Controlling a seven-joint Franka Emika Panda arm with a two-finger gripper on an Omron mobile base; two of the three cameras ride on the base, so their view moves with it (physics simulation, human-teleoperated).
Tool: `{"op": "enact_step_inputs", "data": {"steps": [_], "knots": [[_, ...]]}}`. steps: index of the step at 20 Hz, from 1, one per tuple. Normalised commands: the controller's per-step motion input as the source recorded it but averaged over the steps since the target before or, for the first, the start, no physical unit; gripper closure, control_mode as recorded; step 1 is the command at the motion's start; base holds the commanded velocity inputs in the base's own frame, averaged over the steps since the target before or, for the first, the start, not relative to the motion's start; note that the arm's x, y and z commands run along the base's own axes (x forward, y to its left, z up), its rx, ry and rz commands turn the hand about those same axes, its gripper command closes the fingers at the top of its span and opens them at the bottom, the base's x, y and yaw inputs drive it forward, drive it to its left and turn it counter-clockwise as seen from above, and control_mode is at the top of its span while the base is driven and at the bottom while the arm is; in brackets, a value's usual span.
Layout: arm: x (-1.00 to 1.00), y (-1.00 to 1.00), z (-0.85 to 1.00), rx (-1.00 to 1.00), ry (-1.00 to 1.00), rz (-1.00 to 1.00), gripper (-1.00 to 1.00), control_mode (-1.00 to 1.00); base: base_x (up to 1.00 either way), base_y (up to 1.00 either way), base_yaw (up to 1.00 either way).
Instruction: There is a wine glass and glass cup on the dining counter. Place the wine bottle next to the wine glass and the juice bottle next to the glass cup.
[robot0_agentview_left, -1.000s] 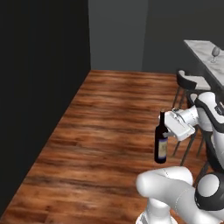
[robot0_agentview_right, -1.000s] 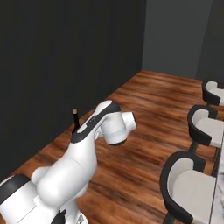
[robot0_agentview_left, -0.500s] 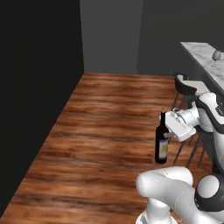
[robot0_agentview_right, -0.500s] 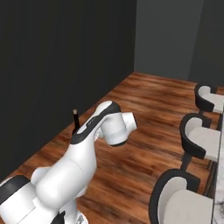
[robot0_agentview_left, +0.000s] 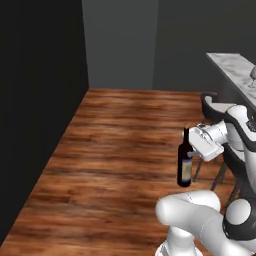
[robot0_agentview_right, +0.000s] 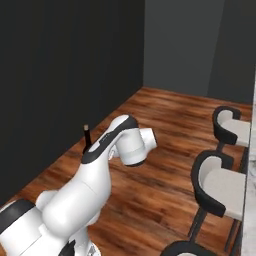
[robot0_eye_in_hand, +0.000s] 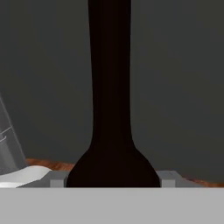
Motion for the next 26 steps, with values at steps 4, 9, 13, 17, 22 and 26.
{"op": "enact_step_inputs", "data": {"steps": [4,9,13,17,22,26], "knots": [[0.00,0.00,0.00,0.00,0.00,0.00,1.00,1.00,0.79,-0.09,-0.11],[0.00,0.00,0.00,0.00,0.00,0.00,1.00,1.00,0.78,-0.09,-0.12],[0.00,0.00,0.00,0.00,0.00,0.00,1.00,1.00,0.82,-0.04,-0.10],[0.00,0.00,0.00,0.00,0.00,0.00,1.00,1.00,0.83,0.00,-0.13],[0.00,0.00,0.00,0.00,0.00,0.00,1.00,1.00,0.80,0.00,-0.17],[0.00,0.00,0.00,0.00,0.00,0.00,1.00,1.00,0.76,0.00,-0.23]]}}
